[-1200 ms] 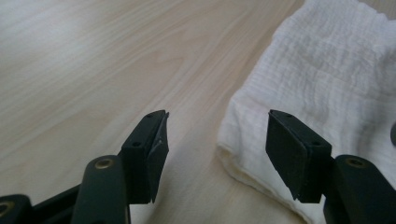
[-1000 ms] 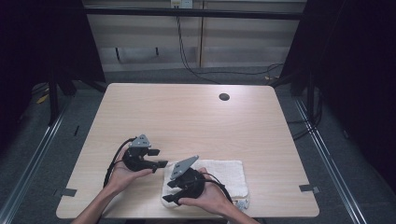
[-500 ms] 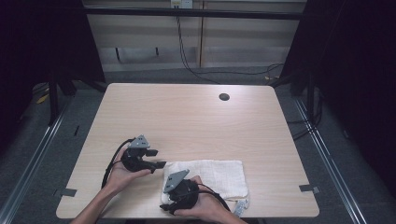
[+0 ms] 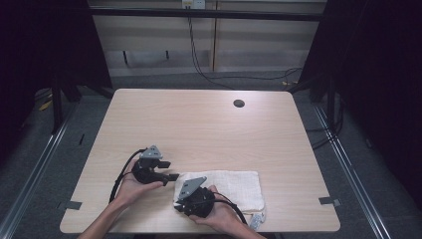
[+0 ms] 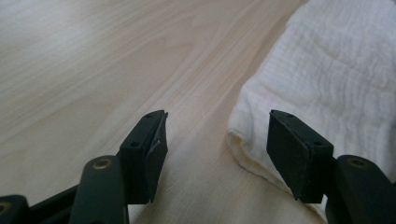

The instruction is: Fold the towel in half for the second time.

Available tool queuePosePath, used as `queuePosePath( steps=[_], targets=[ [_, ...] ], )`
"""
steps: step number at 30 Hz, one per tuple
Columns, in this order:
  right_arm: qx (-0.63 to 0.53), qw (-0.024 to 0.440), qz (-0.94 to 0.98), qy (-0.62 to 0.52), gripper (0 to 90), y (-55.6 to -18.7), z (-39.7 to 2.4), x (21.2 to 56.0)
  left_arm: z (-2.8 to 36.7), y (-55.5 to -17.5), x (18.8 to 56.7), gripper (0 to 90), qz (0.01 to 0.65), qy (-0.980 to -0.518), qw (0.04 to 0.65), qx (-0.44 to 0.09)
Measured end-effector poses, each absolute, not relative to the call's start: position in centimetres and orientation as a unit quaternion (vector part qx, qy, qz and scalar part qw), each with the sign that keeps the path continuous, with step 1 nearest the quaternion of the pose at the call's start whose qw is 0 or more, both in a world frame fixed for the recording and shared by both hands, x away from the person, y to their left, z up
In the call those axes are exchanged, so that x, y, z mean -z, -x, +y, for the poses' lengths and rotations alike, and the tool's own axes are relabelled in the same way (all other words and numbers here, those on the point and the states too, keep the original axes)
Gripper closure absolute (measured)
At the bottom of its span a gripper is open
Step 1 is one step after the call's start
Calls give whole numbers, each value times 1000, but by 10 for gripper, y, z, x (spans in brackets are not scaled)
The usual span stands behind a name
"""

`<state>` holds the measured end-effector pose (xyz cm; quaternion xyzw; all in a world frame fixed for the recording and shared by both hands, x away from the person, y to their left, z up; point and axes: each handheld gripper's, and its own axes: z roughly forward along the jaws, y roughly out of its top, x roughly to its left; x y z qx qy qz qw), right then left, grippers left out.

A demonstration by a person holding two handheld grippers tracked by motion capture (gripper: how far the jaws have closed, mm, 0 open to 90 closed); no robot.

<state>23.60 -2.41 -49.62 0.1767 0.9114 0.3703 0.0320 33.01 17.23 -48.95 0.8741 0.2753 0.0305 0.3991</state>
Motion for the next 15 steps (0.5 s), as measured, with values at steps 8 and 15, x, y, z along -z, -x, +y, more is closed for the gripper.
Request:
queuePosePath(
  steps=[8,15],
  targets=[
    [-377,20,907,-187,833,-238,-25,497,164,-329,495,406,269,-886,375,-32],
    [-376,16,907,-188,833,-239,-26,497,161,-330,497,430,265,-889,373,-34]
  ],
)
